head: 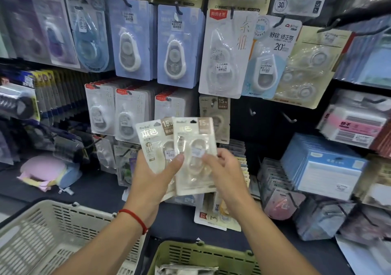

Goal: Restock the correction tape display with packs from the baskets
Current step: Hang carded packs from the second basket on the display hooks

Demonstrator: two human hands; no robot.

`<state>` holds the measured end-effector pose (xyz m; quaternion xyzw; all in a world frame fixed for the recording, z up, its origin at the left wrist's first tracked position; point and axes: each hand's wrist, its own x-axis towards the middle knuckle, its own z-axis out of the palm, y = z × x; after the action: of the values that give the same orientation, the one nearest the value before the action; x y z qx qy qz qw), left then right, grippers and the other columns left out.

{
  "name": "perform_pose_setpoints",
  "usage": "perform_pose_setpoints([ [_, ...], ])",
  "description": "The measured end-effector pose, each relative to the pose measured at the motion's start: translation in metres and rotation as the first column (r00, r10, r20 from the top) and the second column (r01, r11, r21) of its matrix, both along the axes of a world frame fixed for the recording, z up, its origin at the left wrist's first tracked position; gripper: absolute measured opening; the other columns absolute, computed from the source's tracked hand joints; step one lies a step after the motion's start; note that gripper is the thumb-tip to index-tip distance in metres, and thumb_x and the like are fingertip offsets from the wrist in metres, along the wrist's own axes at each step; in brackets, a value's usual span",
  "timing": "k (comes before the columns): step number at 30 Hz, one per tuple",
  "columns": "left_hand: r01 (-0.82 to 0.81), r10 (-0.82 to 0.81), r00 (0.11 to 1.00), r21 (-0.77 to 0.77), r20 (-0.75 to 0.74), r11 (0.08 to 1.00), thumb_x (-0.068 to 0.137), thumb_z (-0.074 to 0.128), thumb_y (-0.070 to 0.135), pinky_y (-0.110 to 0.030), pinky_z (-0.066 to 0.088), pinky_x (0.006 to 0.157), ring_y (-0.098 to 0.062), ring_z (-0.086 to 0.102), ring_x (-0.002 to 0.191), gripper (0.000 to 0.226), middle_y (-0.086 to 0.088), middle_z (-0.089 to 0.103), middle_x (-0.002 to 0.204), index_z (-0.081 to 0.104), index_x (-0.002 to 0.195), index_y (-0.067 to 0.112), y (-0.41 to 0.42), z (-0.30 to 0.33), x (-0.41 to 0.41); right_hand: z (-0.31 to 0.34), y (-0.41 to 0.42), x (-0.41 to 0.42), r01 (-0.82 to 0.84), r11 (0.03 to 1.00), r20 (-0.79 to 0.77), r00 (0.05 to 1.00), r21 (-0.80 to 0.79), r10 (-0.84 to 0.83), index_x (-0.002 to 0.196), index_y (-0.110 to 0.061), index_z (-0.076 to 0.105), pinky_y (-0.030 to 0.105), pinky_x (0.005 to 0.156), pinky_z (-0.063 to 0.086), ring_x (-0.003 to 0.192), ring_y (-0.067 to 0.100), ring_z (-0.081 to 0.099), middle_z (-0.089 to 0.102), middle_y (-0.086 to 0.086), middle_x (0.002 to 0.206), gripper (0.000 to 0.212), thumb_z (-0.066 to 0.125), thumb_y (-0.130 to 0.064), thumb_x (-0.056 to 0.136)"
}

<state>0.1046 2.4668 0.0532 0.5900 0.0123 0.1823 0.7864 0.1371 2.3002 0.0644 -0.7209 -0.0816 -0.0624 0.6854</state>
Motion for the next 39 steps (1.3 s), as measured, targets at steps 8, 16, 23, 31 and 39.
perform_pose_setpoints([
  [8, -0.057, 0.058, 0.994, 0.012, -0.09, 0.998, 0.092, 0.075, 0.008, -0.048, 0.064, 0.083, -0.02, 0.074, 0.11, 0.048, 0.012, 0.074, 0.115, 0.057, 0.123, 0.039, 0.007, -0.001, 0.001, 0.008, -0.011, 0.01, 0.164, 0.983, 0.152, 0.973, 0.082, -0.175, 0.117, -0.029, 0.062, 0.036, 0.084, 0.062, 0.096, 0.009, 0.077, 0.079, -0.01, 0.105, 0.02, 0.069, -0.038, 0.101],
  [16, -0.135, 0.136, 0.991, 0.085, 0.004, 0.987, 0.093, 0.07, 0.002, -0.018, 0.059, 0.06, 0.001, 0.072, 0.094, 0.046, 0.017, 0.072, 0.105, 0.053, 0.116, 0.037, 0.011, -0.002, 0.002, 0.019, -0.004, 0.014, 0.226, 0.966, 0.163, 0.956, 0.124, -0.245, 0.117, -0.023, 0.067, 0.014, 0.066, 0.056, 0.087, 0.005, 0.077, 0.081, -0.01, 0.094, 0.027, 0.072, -0.041, 0.098],
  [23, -0.183, 0.178, 0.983, 0.148, 0.049, 0.972, 0.09, 0.079, 0.008, -0.013, 0.057, 0.065, 0.004, 0.071, 0.097, 0.049, 0.017, 0.074, 0.107, 0.048, 0.109, 0.041, 0.016, -0.002, 0.003, 0.006, -0.001, 0.016, 0.409, 0.841, 0.225, 0.91, -0.353, -0.348, 0.142, -0.024, 0.049, 0.027, 0.098, 0.04, 0.126, 0.009, 0.048, 0.052, -0.009, 0.135, 0.052, 0.064, -0.049, 0.099],
  [31, 0.047, -0.057, 0.997, 0.175, 0.051, 0.983, 0.089, 0.082, 0.013, -0.02, 0.06, 0.083, -0.01, 0.076, 0.106, 0.061, 0.008, 0.08, 0.115, 0.056, 0.142, 0.03, 0.001, -0.004, 0.002, -0.003, 0.005, 0.007, -0.149, 0.976, 0.009, 0.988, -0.158, 0.152, 0.112, -0.023, 0.07, 0.034, 0.081, 0.063, 0.097, 0.016, 0.078, 0.081, -0.002, 0.103, 0.025, 0.076, -0.04, 0.094],
  [39, 0.127, -0.135, 0.991, 0.236, 0.017, 0.963, 0.093, 0.069, -0.012, -0.018, 0.055, 0.093, -0.009, 0.069, 0.118, 0.066, 0.01, 0.073, 0.129, 0.055, 0.147, 0.024, -0.009, -0.006, 0.002, -0.001, -0.005, 0.016, 0.132, 0.991, 0.092, 0.987, 0.035, -0.134, 0.115, -0.03, 0.068, 0.037, 0.087, 0.061, 0.099, 0.008, 0.076, 0.079, -0.012, 0.108, 0.023, 0.073, -0.042, 0.096],
])
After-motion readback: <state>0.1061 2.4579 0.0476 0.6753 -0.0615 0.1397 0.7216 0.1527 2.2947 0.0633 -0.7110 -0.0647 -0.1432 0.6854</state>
